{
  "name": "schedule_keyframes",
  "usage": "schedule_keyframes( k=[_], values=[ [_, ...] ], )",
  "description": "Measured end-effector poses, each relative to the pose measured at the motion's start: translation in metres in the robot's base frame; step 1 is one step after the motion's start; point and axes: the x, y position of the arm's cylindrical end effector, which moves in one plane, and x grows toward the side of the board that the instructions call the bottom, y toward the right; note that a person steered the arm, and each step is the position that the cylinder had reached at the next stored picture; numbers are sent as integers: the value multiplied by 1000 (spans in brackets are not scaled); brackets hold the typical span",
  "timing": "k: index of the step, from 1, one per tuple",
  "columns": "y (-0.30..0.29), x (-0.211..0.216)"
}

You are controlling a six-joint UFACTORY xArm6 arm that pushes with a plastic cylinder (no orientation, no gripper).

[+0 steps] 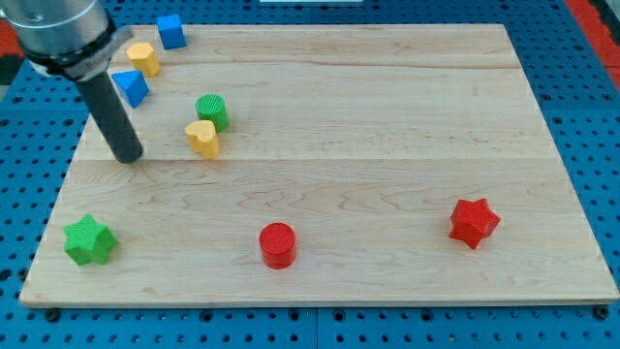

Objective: Place the arm vertically on top of the red circle

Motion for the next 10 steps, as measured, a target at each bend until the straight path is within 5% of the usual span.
schedule_keyframes(
  k=[1,2,4,10],
  values=[
    [102,4],
    [107,-21],
    [-46,-48],
    [77,25]
  ],
)
